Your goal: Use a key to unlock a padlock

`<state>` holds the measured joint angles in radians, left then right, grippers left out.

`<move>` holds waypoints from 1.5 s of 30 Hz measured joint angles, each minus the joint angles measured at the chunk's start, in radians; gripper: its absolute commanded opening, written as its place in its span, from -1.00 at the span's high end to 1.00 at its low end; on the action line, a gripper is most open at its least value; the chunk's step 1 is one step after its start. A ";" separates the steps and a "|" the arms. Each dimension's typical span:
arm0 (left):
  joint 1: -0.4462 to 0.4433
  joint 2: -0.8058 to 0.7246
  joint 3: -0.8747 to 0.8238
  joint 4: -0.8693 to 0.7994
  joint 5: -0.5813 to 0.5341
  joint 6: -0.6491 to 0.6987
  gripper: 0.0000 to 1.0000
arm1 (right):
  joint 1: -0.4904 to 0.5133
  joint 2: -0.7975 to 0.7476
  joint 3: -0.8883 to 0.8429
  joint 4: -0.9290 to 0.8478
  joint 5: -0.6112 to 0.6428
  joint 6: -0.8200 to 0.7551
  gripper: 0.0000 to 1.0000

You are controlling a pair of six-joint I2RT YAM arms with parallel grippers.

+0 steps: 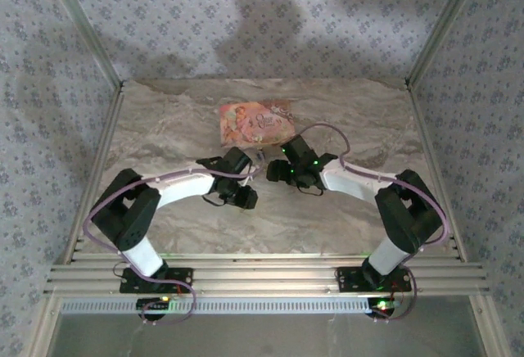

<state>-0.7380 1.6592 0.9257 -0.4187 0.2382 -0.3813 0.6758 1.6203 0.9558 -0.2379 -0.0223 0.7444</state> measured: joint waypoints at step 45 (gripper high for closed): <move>-0.120 0.007 0.001 -0.038 -0.215 -0.025 0.28 | 0.000 -0.037 0.005 -0.021 0.004 -0.008 -0.57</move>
<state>-0.8577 1.6661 0.9268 -0.4568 0.0231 -0.4061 0.6754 1.5833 0.9607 -0.2592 -0.0185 0.7368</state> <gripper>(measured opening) 0.358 0.784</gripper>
